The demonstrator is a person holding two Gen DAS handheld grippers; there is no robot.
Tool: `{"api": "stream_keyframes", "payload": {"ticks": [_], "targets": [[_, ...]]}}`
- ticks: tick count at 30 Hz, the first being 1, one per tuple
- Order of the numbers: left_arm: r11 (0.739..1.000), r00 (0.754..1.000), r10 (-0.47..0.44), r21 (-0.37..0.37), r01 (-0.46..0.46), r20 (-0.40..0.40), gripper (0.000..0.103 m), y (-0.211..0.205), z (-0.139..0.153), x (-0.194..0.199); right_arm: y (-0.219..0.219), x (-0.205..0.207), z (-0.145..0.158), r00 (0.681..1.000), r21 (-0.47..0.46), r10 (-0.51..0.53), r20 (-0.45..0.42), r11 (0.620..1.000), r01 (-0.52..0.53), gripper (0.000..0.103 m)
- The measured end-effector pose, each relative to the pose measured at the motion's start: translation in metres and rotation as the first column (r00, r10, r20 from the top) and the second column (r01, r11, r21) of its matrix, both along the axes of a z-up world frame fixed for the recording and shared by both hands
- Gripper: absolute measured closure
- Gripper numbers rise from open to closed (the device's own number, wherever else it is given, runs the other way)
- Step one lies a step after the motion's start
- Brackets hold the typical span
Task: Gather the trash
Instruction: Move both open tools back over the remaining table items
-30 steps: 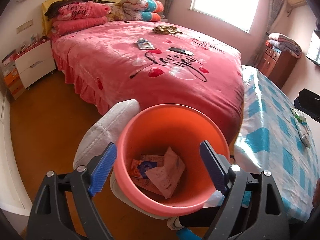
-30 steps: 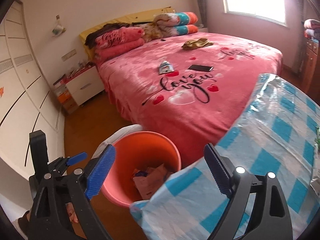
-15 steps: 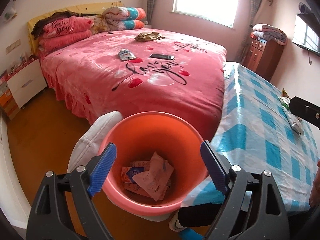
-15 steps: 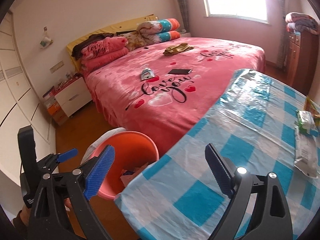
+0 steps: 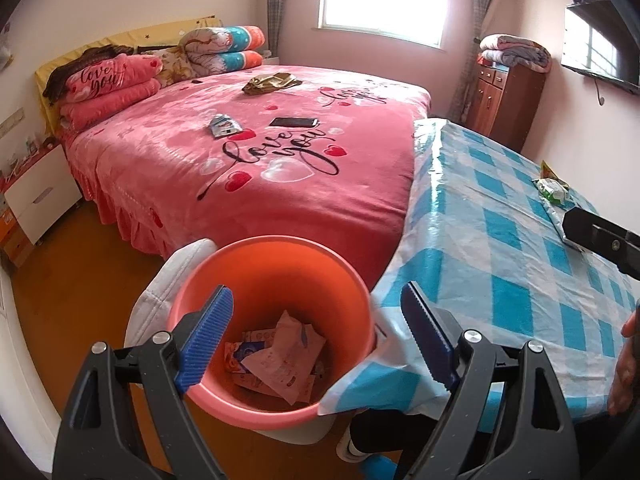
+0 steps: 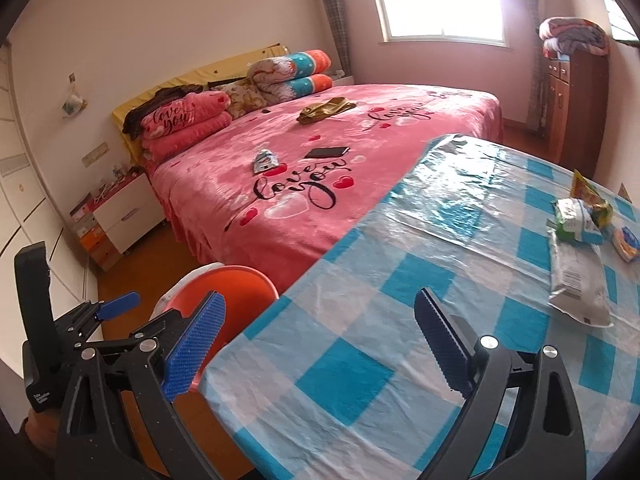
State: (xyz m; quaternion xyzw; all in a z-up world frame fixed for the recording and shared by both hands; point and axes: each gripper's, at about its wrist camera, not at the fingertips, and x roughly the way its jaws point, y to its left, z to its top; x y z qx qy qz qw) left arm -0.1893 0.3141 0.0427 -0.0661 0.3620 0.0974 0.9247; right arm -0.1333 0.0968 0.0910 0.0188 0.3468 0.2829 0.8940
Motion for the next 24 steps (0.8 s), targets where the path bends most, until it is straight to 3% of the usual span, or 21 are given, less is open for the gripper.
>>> {"api": "stream_keyframes", "payload": {"ticks": [24], "targets": [[0.991, 0.993, -0.115, 0.061, 0.115, -0.006, 0.016, -0.072, 0.021, 0.027, -0.097, 0.018, -0.022, 0.99, 0.12, -0.136, -0.033, 0.983, 0.139, 0.009]]}}
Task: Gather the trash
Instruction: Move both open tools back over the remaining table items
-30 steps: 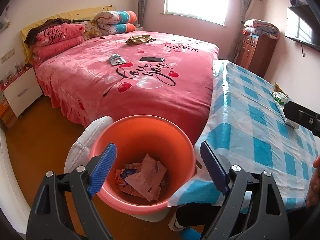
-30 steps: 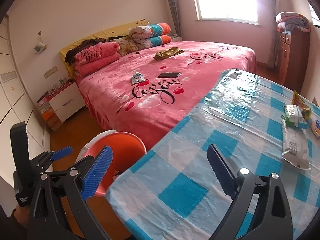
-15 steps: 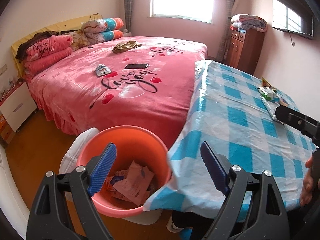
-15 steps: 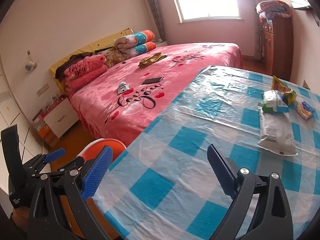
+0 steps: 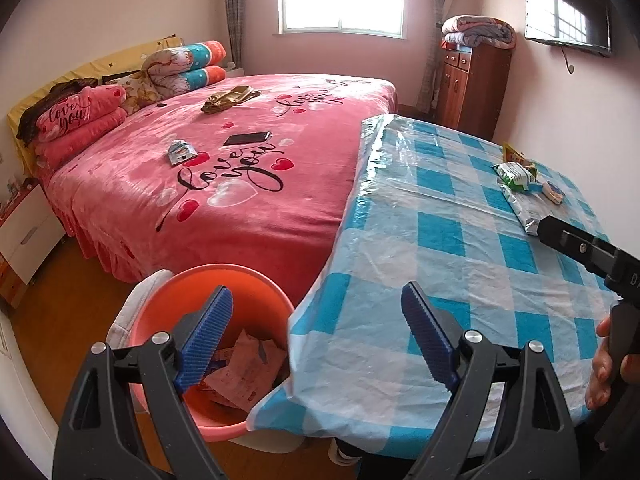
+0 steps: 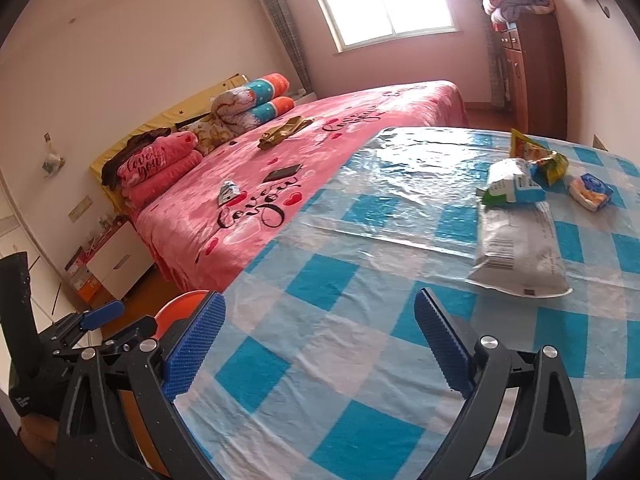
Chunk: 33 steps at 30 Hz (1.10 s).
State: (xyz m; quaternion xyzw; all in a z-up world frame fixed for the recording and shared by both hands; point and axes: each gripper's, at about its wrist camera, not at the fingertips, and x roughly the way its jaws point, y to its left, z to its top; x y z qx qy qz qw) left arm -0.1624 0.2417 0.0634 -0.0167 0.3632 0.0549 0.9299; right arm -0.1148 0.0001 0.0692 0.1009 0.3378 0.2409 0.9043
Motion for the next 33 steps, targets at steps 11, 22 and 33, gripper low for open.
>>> {"api": "stream_keyframes", "payload": {"ticks": [11, 22, 33], "targets": [[0.998, 0.998, -0.056, 0.027, 0.057, -0.017, 0.016, -0.035, 0.0, 0.014, -0.034, 0.006, -0.009, 0.999, 0.022, -0.049, -0.014, 0.999, 0.05, 0.009], [0.99, 0.992, -0.125, 0.057, 0.126, -0.028, 0.015, -0.077, 0.002, 0.032, -0.074, 0.011, -0.012, 0.992, 0.028, -0.124, -0.002, 0.992, 0.124, 0.009], [0.972, 0.976, -0.217, 0.081, 0.218, -0.029, 0.015, -0.128, 0.005, 0.053, -0.122, 0.016, -0.013, 0.974, 0.053, -0.228, 0.007, 0.972, 0.227, 0.009]]}}
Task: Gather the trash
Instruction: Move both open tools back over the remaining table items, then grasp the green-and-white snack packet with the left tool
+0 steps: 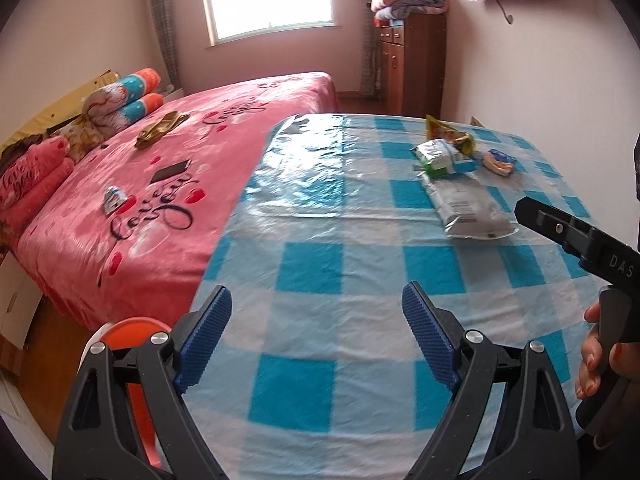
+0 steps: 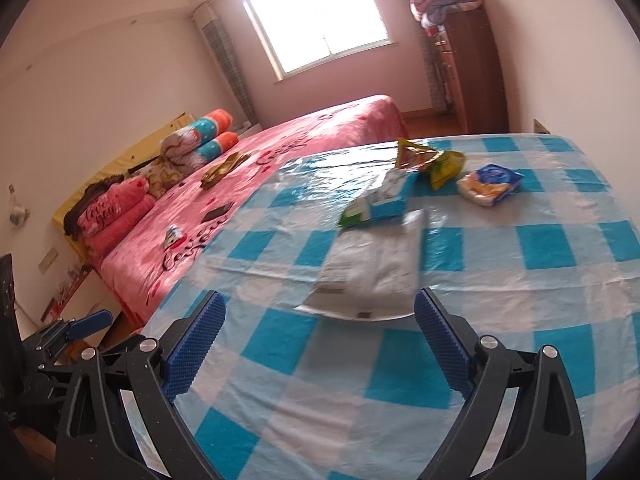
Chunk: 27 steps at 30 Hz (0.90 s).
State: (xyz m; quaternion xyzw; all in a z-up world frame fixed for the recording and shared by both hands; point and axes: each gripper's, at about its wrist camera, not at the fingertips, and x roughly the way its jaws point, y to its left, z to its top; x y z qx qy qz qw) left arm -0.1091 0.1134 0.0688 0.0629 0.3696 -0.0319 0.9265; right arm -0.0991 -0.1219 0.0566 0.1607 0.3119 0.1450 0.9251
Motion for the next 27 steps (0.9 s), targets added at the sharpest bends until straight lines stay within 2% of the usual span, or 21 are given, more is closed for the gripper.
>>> {"api": "stream_keyframes", "payload": {"ticks": [5, 10, 15, 18, 22, 27], "targets": [[0.998, 0.999, -0.051, -0.029, 0.051, 0.011, 0.015, -0.025, 0.011, 0.021, -0.039, 0.007, -0.007, 0.996, 0.061, -0.081, -0.031, 0.995, 0.082, 0.009], [0.991, 0.993, -0.118, -0.069, 0.118, 0.003, 0.015, -0.058, 0.021, 0.059, -0.069, 0.012, -0.014, 0.989, 0.101, -0.136, -0.059, 0.985, 0.141, 0.009], [0.971, 0.984, -0.173, -0.176, 0.162, -0.046, 0.015, -0.09, 0.024, 0.108, -0.087, 0.016, -0.022, 0.984, 0.133, -0.154, -0.087, 0.977, 0.164, 0.009], [0.959, 0.975, -0.201, -0.219, 0.177, -0.09, 0.015, -0.112, 0.017, 0.136, -0.092, 0.019, -0.027, 0.984, 0.146, -0.145, -0.1, 0.976, 0.159, 0.009], [0.957, 0.966, -0.209, -0.236, 0.171, -0.15, 0.015, -0.134, 0.001, 0.173, -0.091, 0.021, -0.029, 0.987, 0.16, -0.12, -0.106, 0.978, 0.136, 0.009], [0.945, 0.951, -0.207, -0.3, 0.133, -0.23, 0.015, -0.141, -0.019, 0.209, -0.092, 0.026, -0.034, 0.989, 0.174, -0.092, -0.119, 0.978, 0.112, 0.009]]}}
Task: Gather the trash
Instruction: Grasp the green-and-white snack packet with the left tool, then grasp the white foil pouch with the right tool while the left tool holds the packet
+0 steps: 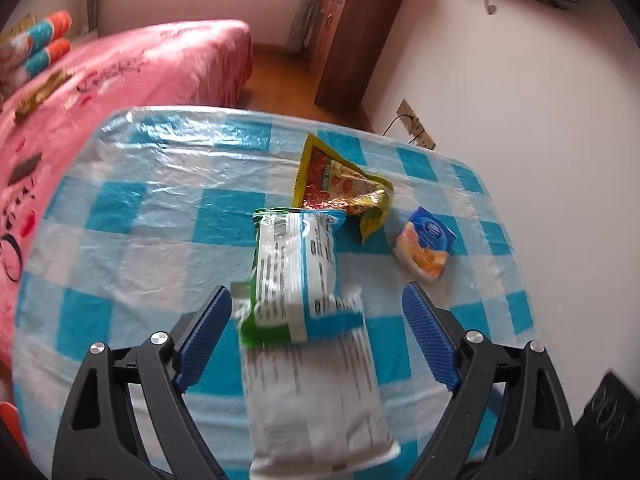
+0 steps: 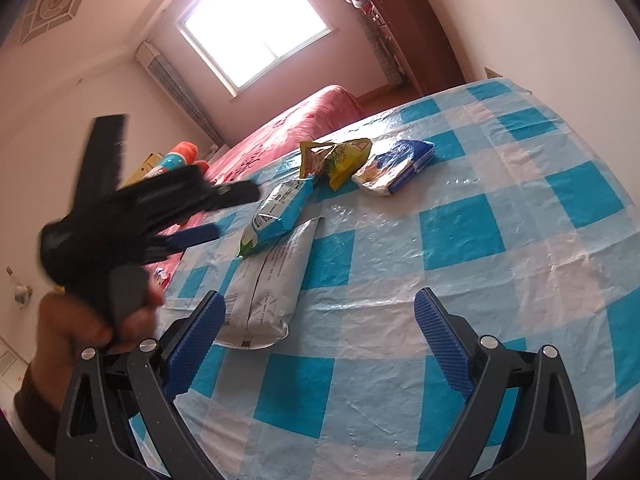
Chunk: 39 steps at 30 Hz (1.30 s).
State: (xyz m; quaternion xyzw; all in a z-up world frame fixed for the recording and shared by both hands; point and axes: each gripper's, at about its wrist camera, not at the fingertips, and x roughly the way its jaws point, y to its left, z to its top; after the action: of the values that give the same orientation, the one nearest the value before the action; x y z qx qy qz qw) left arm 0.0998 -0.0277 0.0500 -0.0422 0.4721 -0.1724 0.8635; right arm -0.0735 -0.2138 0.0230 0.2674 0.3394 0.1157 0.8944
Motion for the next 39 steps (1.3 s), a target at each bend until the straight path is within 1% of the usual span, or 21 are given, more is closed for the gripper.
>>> {"api": "stream_keyframes", "payload": {"ticks": [4, 7, 11, 12, 13, 14, 15, 17, 19, 21, 27, 31, 36, 39], "targets": [[1.0, 1.0, -0.008, 0.026, 0.009, -0.023, 0.015, -0.009, -0.011, 0.017, -0.002, 0.002, -0.005, 1.0, 0.01, 0.005, -0.009, 1.0, -0.005, 0.009], [1.0, 0.999, -0.011, 0.02, 0.013, -0.053, 0.015, -0.012, -0.018, 0.027, -0.004, 0.004, -0.009, 0.999, 0.03, 0.008, -0.031, 1.0, -0.007, 0.009], [1.0, 0.998, 0.0, 0.024, 0.001, -0.062, 0.016, -0.013, -0.022, 0.038, -0.006, 0.004, -0.009, 1.0, 0.043, 0.015, -0.027, 0.999, -0.014, 0.009], [1.0, 0.998, 0.0, 0.021, 0.001, -0.061, 0.02, -0.013, -0.023, 0.04, -0.007, 0.004, -0.009, 0.999, 0.047, 0.017, -0.029, 0.999, -0.015, 0.009], [1.0, 0.998, 0.006, 0.021, -0.004, -0.07, 0.026, -0.012, -0.025, 0.042, -0.007, 0.004, -0.01, 0.999, 0.052, 0.018, -0.03, 0.999, -0.017, 0.009], [1.0, 0.997, 0.013, 0.017, -0.011, -0.083, 0.029, -0.011, -0.028, 0.044, -0.008, 0.004, -0.01, 0.999, 0.055, 0.02, -0.032, 0.998, -0.018, 0.009], [1.0, 0.995, 0.02, 0.007, -0.019, -0.098, 0.035, -0.009, -0.031, 0.046, -0.008, 0.004, -0.01, 0.999, 0.057, 0.02, -0.034, 0.998, -0.018, 0.009], [0.999, 0.994, 0.037, -0.01, -0.038, -0.098, 0.04, -0.004, -0.031, 0.045, -0.009, 0.004, -0.01, 0.999, 0.062, 0.02, -0.036, 0.998, -0.018, 0.009], [0.998, 0.993, 0.056, -0.017, -0.058, -0.103, 0.052, 0.002, -0.031, 0.045, -0.009, 0.005, -0.011, 0.999, 0.063, 0.022, -0.039, 0.998, -0.02, 0.009], [0.997, 0.992, 0.063, -0.036, -0.067, -0.109, 0.056, 0.007, -0.032, 0.043, -0.008, 0.006, -0.011, 0.999, 0.06, 0.03, -0.042, 0.998, -0.027, 0.009], [0.997, 0.992, 0.059, -0.043, -0.065, -0.112, 0.058, 0.016, -0.032, 0.021, -0.002, 0.007, -0.011, 0.997, 0.039, 0.055, -0.052, 0.998, -0.053, 0.009], [0.996, 0.991, 0.056, -0.063, -0.064, -0.124, 0.059, 0.029, -0.033, -0.006, 0.007, 0.008, -0.012, 0.994, 0.012, 0.091, -0.066, 0.996, -0.09, 0.009], [0.99, 0.988, 0.079, -0.104, -0.093, -0.133, 0.06, 0.055, -0.035, -0.039, 0.033, 0.007, -0.011, 0.983, -0.08, 0.164, -0.079, 0.982, -0.171, 0.009], [0.986, 0.986, 0.108, -0.114, -0.123, -0.126, 0.06, 0.077, -0.034, -0.06, 0.051, 0.007, -0.01, 0.974, -0.146, 0.212, -0.086, 0.964, -0.222, 0.009]]}}
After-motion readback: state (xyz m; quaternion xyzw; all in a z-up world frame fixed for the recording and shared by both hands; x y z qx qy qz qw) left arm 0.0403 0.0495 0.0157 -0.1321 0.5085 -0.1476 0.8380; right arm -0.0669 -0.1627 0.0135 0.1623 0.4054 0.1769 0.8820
